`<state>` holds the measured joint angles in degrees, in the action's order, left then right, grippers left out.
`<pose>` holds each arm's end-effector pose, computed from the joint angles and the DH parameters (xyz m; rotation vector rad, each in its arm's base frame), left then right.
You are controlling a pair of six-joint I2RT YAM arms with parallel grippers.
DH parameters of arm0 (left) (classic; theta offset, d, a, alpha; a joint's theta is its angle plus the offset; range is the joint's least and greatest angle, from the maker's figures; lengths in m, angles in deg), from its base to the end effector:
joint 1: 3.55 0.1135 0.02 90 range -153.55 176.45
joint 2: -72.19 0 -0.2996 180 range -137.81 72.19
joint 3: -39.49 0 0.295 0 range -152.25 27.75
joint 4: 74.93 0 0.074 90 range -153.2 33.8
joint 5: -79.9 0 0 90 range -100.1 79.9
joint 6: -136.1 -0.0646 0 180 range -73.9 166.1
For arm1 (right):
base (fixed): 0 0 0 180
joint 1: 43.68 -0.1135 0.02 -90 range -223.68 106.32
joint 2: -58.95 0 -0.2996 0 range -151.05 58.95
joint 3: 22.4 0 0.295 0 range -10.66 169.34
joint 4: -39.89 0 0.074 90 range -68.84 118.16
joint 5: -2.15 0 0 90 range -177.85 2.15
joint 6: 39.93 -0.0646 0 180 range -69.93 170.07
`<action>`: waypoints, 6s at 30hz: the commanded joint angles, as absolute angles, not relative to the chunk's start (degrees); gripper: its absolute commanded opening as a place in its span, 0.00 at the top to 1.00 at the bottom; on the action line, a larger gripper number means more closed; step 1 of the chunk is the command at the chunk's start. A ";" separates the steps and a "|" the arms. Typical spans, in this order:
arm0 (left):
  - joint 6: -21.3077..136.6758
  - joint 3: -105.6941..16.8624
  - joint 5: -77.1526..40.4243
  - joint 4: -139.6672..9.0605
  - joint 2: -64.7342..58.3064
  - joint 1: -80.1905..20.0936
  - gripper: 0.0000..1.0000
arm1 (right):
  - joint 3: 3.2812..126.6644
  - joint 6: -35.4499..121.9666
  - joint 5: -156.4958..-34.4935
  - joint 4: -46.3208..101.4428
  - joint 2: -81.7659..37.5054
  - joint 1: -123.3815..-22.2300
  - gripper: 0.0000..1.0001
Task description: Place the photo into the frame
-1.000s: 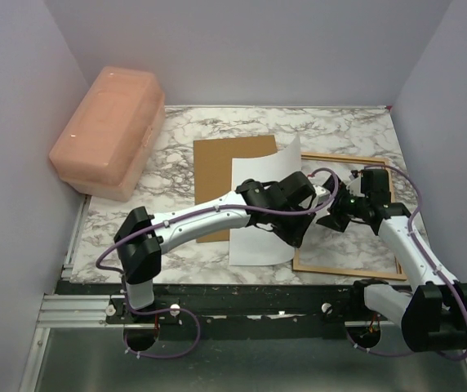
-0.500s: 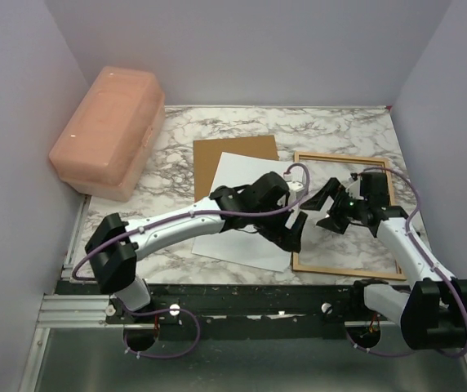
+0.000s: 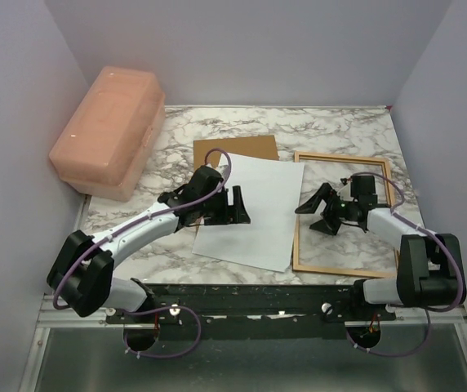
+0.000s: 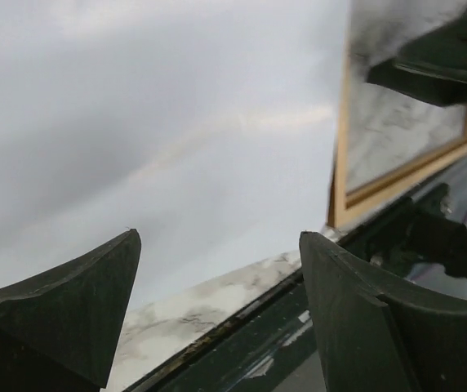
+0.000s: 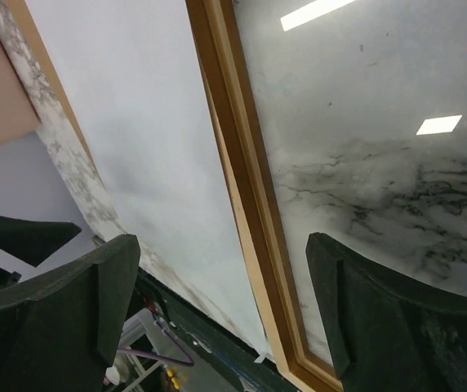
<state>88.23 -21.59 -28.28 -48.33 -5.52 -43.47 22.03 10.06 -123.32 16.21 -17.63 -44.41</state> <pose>0.2459 -0.2321 0.2291 0.1264 2.5358 -1.0246 0.2708 0.0409 0.1432 0.6331 2.5344 1.0576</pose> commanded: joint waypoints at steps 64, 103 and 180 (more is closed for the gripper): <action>96.33 -68.00 -10.59 -22.80 -44.07 -59.37 0.34 | 64.14 20.59 -72.76 -16.03 6.58 -52.44 1.00; 97.53 -52.82 -6.37 -23.61 -46.36 -51.97 0.92 | 61.50 27.33 -97.31 -12.21 0.09 -52.42 1.00; 98.22 -13.95 -5.71 -51.16 -8.58 -42.48 0.19 | 51.80 25.27 -80.13 -19.34 -21.80 -52.38 1.00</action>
